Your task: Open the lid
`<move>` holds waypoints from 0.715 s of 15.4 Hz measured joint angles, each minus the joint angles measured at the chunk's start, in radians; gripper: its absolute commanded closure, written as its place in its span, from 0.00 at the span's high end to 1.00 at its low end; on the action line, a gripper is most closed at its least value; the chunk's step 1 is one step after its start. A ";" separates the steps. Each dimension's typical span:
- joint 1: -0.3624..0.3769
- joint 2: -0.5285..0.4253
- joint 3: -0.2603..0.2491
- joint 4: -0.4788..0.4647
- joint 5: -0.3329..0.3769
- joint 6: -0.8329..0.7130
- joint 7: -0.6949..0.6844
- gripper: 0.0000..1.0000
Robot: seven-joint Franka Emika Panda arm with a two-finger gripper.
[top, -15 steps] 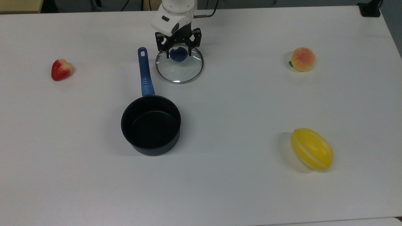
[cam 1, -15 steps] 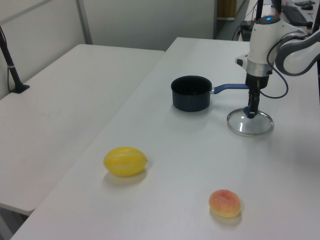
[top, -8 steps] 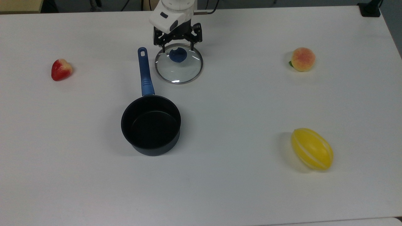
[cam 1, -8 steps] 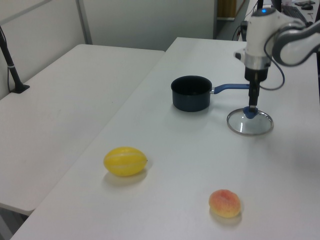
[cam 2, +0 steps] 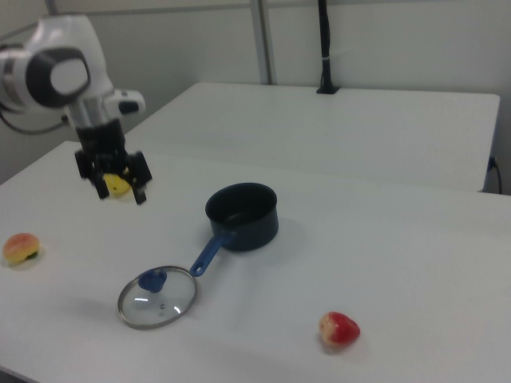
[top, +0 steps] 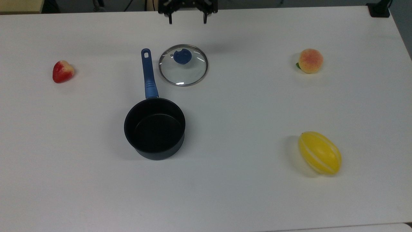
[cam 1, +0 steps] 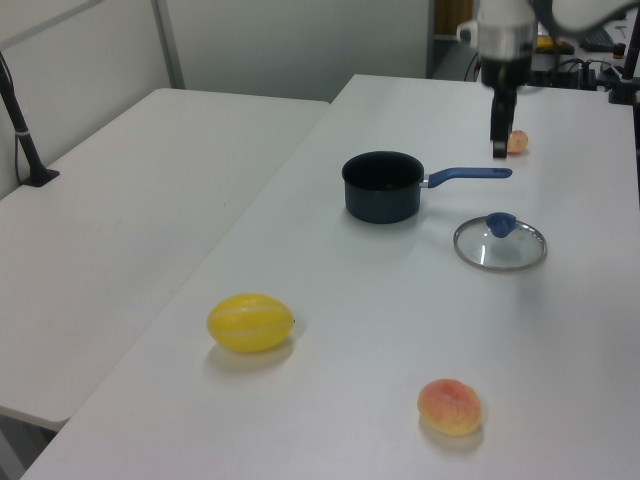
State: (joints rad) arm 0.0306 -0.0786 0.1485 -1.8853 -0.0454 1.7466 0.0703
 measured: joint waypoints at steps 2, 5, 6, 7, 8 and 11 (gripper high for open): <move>-0.005 -0.001 -0.005 0.092 0.000 -0.076 0.051 1.00; -0.018 -0.001 -0.034 0.180 0.001 -0.101 0.076 1.00; -0.022 0.000 -0.060 0.204 0.008 -0.102 0.076 1.00; -0.027 0.001 -0.078 0.214 0.022 -0.102 0.076 1.00; -0.027 0.003 -0.085 0.216 0.027 -0.098 0.076 1.00; -0.026 0.019 -0.105 0.218 0.040 -0.026 0.076 1.00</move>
State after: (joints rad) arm 0.0050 -0.0600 0.0435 -1.6674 -0.0053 1.7204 0.1462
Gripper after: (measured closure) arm 0.000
